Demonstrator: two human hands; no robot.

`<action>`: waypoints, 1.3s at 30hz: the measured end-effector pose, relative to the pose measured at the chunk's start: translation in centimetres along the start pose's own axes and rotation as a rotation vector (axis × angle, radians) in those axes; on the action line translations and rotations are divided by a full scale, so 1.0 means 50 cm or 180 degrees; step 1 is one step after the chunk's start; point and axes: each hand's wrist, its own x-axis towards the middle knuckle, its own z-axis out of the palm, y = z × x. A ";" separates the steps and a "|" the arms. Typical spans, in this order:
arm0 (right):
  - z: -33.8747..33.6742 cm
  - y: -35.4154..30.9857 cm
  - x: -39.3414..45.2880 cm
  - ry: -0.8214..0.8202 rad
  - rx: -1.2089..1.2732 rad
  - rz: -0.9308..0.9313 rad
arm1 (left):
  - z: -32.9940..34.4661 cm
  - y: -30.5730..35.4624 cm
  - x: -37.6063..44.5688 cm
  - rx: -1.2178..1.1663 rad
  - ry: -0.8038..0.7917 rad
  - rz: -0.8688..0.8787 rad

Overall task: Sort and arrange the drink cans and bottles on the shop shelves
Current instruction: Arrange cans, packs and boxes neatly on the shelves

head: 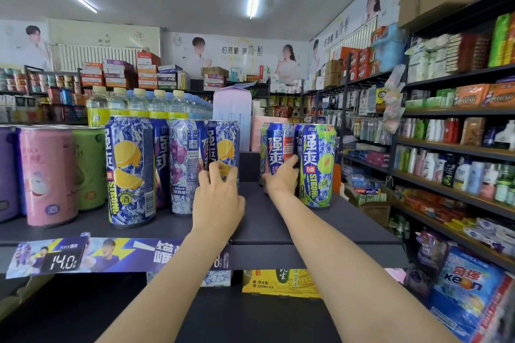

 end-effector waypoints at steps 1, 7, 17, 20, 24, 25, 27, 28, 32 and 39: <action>0.000 0.002 0.002 0.0000 0.0041 0.0000 | 0.001 0.000 0.000 -0.0012 -0.0002 0.0002; -0.011 0.010 0.001 -0.0144 -0.0079 -0.0147 | 0.001 0.000 -0.001 -0.0033 -0.0055 -0.0110; -0.090 0.009 -0.087 -0.0936 -0.0113 -0.0343 | -0.012 0.005 0.001 -0.0240 -0.0173 -0.0079; -0.163 0.012 -0.114 -0.0818 -0.0246 -0.0829 | -0.022 0.013 0.001 -0.0238 -0.0321 -0.0055; -0.274 0.008 -0.093 -0.0254 0.0201 -0.0981 | -0.026 0.035 0.022 -0.0564 -0.0452 -0.0178; -0.290 0.009 -0.079 -0.0073 0.0296 -0.0982 | -0.022 0.048 0.035 -0.0720 -0.0497 -0.0246; -0.303 0.024 -0.045 -0.0001 0.0260 -0.0901 | -0.006 0.078 0.061 -0.1112 -0.0701 -0.0543; -0.302 0.033 -0.029 -0.0226 0.0275 -0.0703 | 0.006 0.092 0.073 -0.1306 -0.0850 -0.0736; -0.290 0.069 0.014 -0.1733 0.1207 0.0138 | 0.077 0.112 0.112 -0.1895 -0.1310 -0.1282; -0.268 0.107 0.055 -0.2153 0.1529 0.0142 | 0.143 0.107 0.131 -0.2410 -0.1320 -0.1294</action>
